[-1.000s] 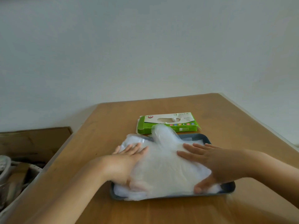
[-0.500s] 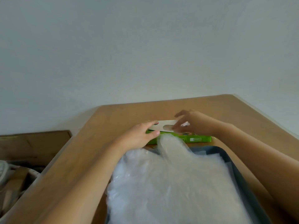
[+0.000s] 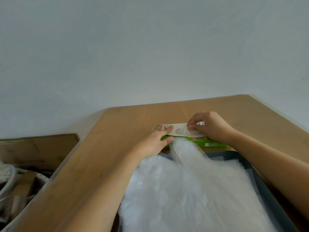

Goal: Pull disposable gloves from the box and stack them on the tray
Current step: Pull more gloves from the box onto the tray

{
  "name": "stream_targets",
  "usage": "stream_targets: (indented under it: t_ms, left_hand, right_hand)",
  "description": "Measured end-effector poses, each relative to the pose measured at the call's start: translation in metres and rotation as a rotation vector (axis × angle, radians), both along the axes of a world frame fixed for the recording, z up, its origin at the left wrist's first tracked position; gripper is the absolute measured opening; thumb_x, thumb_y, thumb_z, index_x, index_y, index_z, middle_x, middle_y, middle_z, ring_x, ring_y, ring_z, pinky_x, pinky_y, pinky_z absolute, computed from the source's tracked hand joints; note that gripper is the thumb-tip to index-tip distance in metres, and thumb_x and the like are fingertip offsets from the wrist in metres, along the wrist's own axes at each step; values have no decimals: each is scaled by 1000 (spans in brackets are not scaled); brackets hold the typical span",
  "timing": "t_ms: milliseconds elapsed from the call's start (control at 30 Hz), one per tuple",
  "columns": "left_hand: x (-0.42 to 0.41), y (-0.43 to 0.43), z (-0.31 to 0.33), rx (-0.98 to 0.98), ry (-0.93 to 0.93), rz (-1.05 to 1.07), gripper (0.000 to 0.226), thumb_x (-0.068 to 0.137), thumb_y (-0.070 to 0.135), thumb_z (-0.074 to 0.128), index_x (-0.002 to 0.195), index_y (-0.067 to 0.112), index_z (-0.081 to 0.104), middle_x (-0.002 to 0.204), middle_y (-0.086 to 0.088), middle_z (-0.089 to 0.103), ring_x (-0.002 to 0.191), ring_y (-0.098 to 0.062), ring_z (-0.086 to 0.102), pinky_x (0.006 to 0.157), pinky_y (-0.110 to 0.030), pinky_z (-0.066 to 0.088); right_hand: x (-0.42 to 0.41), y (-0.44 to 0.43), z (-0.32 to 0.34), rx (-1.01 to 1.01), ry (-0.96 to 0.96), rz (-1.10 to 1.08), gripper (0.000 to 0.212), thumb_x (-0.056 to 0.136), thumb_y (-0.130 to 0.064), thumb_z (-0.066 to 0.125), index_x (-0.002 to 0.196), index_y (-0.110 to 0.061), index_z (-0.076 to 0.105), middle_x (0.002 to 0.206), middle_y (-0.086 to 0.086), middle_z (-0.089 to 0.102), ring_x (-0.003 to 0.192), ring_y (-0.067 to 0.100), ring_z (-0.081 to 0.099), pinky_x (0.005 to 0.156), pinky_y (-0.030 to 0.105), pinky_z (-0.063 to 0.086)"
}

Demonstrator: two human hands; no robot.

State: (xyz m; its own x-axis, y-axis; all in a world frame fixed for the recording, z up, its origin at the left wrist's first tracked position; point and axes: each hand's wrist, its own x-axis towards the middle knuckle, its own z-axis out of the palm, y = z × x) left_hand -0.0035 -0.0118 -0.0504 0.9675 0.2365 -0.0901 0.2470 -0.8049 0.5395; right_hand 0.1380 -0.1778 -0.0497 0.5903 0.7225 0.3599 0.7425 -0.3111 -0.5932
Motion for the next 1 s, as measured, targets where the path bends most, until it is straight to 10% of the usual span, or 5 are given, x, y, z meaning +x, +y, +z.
stream_targets:
  t_ms: [333, 467, 633, 800, 1000]
  left_hand:
    - [1, 0, 0, -1, 22, 1, 50, 101, 38, 40, 149, 34, 26, 162, -2, -2, 149, -18, 0, 116, -29, 6]
    - [2, 1, -2, 4, 18, 0, 49, 101, 39, 39, 149, 35, 27, 162, -1, -2, 149, -18, 0, 117, -31, 5]
    - [3, 2, -3, -8, 8, 7, 49, 101, 39, 40, 148, 35, 29, 162, 1, -1, 149, -16, 0, 118, -31, 6]
    - [2, 3, -4, -11, 4, 6, 48, 101, 41, 40, 147, 37, 30, 162, 3, -2, 149, -14, 0, 117, -30, 6]
    - [3, 4, -5, -18, -8, -4, 49, 101, 39, 41, 148, 35, 30, 162, -1, 1, 149, -16, 2, 116, -27, 7]
  right_hand:
    - [14, -1, -3, 118, 185, -299, 16, 94, -20, 58, 82, -14, 67, 81, 0, 69, 71, 10, 58, 59, 18, 43]
    - [22, -11, 0, 280, 400, -238, 13, 93, -24, 59, 88, -14, 65, 98, 7, 71, 87, 16, 63, 77, 26, 50]
    - [9, -10, -1, -155, -131, 92, 52, 73, -36, 79, 120, -37, 56, 139, -12, 37, 124, 6, 37, 101, 24, 35]
    - [2, 5, -9, 5, -612, 170, 2, 79, -15, 76, 81, -14, 76, 100, 3, 67, 93, 25, 59, 66, 36, 54]
    - [0, 0, 15, 41, 382, -101, 18, 89, -23, 65, 79, -14, 77, 78, 6, 64, 67, 21, 52, 63, 29, 42]
